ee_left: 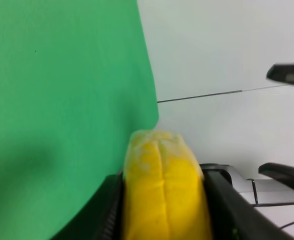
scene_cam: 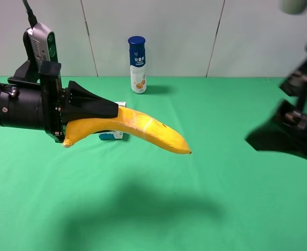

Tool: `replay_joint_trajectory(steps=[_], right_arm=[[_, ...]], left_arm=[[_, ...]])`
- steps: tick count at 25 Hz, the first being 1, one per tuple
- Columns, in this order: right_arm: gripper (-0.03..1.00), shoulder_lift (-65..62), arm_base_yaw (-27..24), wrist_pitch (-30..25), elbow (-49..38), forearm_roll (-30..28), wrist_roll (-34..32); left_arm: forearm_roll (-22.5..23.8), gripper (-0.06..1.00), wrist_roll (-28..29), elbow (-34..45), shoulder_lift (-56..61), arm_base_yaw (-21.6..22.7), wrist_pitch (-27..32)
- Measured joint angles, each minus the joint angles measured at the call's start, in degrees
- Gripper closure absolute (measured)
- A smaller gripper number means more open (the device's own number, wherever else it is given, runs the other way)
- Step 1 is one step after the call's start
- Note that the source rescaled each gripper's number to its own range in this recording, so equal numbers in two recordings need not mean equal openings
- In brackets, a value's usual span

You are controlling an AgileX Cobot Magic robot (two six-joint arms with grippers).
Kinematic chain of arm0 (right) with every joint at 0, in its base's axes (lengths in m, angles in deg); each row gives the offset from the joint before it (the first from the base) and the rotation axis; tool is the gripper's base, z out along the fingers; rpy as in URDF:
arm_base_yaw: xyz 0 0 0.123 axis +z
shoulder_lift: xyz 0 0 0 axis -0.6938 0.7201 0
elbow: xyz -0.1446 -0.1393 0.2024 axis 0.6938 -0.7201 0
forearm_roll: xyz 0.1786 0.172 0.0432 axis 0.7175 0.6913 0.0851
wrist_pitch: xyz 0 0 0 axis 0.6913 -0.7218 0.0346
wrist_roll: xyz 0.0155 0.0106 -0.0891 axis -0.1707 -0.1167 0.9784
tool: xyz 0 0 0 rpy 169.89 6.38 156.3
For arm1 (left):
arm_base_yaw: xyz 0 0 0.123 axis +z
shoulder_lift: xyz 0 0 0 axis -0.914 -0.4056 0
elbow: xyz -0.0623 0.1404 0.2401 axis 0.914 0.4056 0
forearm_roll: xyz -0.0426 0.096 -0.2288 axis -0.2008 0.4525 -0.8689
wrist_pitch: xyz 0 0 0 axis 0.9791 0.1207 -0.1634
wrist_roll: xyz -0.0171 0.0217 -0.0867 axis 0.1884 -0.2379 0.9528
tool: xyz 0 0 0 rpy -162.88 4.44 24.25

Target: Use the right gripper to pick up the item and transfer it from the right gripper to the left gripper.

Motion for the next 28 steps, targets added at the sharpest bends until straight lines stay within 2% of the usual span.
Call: replay_joint_trajectory(steps=[8,16,22,28], right_arm=[[-0.03,-19.43,0.0,2.23,-13.43,-0.05,-2.8],[-0.03,-37.02,0.0,12.41,-27.94,1.51,-2.72],[-0.03,-44.74,0.0,11.66,-30.61,4.86,0.43],[-0.03,-46.22,0.0,11.46,-31.11,6.75,0.76]], left_arm=[[0.0,0.94,0.0,0.0,0.0,0.0,0.0],[0.0,0.94,-0.77,0.0,0.0,0.0,0.0],[0.0,0.94,-0.85,0.0,0.0,0.0,0.0],[0.05,0.94,-0.9,0.0,0.0,0.0,-0.44]])
